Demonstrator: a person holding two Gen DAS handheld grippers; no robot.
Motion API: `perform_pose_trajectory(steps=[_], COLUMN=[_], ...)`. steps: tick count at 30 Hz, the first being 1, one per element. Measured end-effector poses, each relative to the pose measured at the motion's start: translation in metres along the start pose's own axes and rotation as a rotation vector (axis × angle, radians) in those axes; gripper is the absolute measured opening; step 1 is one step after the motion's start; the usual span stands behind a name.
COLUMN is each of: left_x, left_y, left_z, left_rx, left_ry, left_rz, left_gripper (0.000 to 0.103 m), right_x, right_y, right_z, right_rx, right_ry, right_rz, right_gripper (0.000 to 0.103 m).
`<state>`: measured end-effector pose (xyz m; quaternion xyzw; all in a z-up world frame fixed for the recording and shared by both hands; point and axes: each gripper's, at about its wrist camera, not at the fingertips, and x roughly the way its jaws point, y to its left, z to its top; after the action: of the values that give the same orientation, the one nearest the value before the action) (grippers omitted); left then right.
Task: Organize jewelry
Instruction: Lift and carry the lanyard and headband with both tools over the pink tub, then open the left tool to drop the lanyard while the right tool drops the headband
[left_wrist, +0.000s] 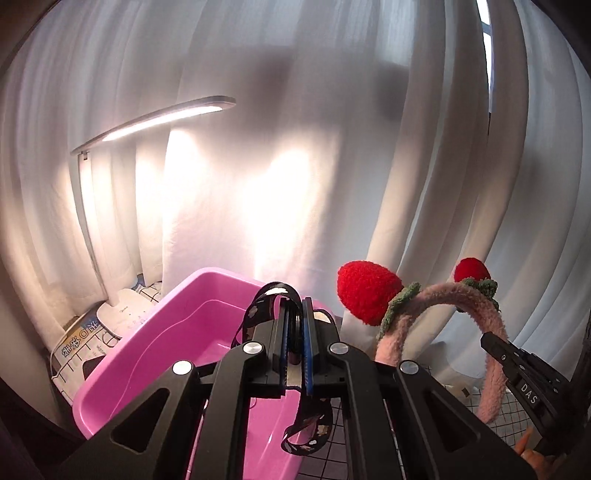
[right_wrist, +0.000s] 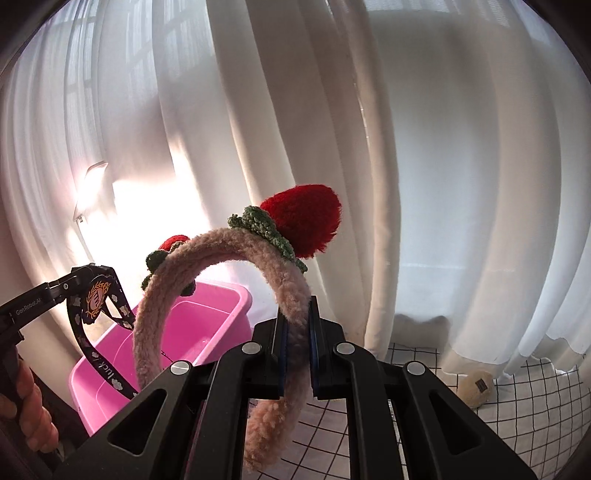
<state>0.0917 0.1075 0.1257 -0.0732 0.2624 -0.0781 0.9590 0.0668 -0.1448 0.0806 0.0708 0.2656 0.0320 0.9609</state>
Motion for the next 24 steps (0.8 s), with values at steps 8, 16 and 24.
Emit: perform_pose_trajectory(steps=[8, 16, 24], left_x=[0.013, 0.046, 0.083], left_y=[0.077, 0.114, 0.128], left_z=[-0.004, -0.039, -0.064], left_rx=[-0.064, -0.100, -0.119], left_ry=[0.051, 0.190, 0.349], left_rz=[0.111, 0.149, 0.157], left_gripper=[0.007, 0.007, 0.007], right_x=[0.050, 0.106, 0.147], right_y=[0.081, 0.138, 0.166], right_z=[0.002, -0.019, -0.036], right_rx=[-0.103, -0.217, -0.268], right_ry=[0.071, 0.195, 0.306], right_rz=[0.088, 0.083, 0.042], right_gripper=[0.009, 0.009, 0.010])
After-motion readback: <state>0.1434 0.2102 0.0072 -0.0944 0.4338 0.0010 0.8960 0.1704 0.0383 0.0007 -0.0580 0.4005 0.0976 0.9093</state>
